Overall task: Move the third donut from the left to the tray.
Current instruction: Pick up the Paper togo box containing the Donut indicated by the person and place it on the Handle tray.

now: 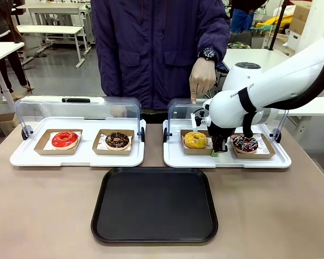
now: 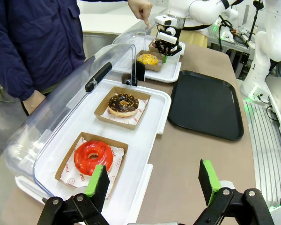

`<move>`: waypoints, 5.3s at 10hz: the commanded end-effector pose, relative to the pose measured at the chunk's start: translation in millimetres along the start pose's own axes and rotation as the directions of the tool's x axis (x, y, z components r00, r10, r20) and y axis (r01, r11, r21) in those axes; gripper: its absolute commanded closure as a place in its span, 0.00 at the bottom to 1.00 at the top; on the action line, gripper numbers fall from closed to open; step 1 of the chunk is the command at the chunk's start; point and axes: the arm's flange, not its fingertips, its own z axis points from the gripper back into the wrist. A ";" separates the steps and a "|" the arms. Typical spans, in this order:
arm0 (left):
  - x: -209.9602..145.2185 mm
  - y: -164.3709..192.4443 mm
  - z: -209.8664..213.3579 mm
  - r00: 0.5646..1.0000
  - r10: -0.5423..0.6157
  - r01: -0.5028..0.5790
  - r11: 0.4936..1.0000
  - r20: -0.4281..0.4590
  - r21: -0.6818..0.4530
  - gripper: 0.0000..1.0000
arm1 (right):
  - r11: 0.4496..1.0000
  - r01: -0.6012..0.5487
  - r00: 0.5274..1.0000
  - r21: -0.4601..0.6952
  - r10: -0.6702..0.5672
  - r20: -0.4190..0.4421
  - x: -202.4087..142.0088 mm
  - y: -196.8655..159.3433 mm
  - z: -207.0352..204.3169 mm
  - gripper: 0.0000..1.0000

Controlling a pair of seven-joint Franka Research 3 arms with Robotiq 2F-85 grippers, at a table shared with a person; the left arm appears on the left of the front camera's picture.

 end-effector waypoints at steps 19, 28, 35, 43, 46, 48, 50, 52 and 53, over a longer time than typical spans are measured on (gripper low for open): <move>1.9 -1.1 0.1 1.000 -0.008 0.008 1.000 0.002 0.000 0.00 | 0.975 -0.028 1.000 -0.219 0.026 -0.008 46.3 136.0 88.8 0.98; 1.9 -1.1 0.1 1.000 -0.008 0.008 1.000 0.002 0.000 0.00 | 0.980 0.001 1.000 -0.198 0.002 0.016 66.4 178.1 92.1 0.98; 1.9 -1.1 0.1 1.000 -0.008 0.008 1.000 0.002 0.000 0.00 | 0.963 0.062 0.998 -0.263 -0.062 0.009 146.2 276.4 76.1 0.98; 1.9 -1.1 0.1 1.000 -0.008 0.008 1.000 0.002 0.000 0.00 | 0.984 -0.006 0.999 -0.180 0.000 -0.033 139.4 308.5 21.7 0.98; 1.9 -1.1 0.1 1.000 -0.008 0.008 1.000 0.002 0.000 0.00 | 0.987 -0.017 1.000 -0.161 0.013 -0.027 137.2 325.5 16.9 0.98; 1.9 -1.1 0.1 1.000 -0.008 0.008 1.000 0.002 0.000 0.00 | 0.989 -0.011 0.999 -0.150 0.006 -0.036 134.6 325.9 11.3 0.98; 1.9 -1.1 0.1 1.000 -0.008 0.008 1.000 0.002 0.000 0.00 | 0.990 0.005 0.999 -0.141 -0.010 -0.039 130.8 321.7 7.2 0.98; 1.9 -1.1 0.1 1.000 -0.008 0.008 1.000 0.002 0.000 0.00 | 0.991 0.007 0.999 -0.137 -0.014 -0.047 129.6 319.4 5.0 0.98; 1.9 -1.1 0.1 1.000 -0.008 0.008 1.000 0.002 0.000 0.00 | 0.991 0.008 0.999 -0.134 -0.015 -0.047 129.2 318.9 4.5 0.98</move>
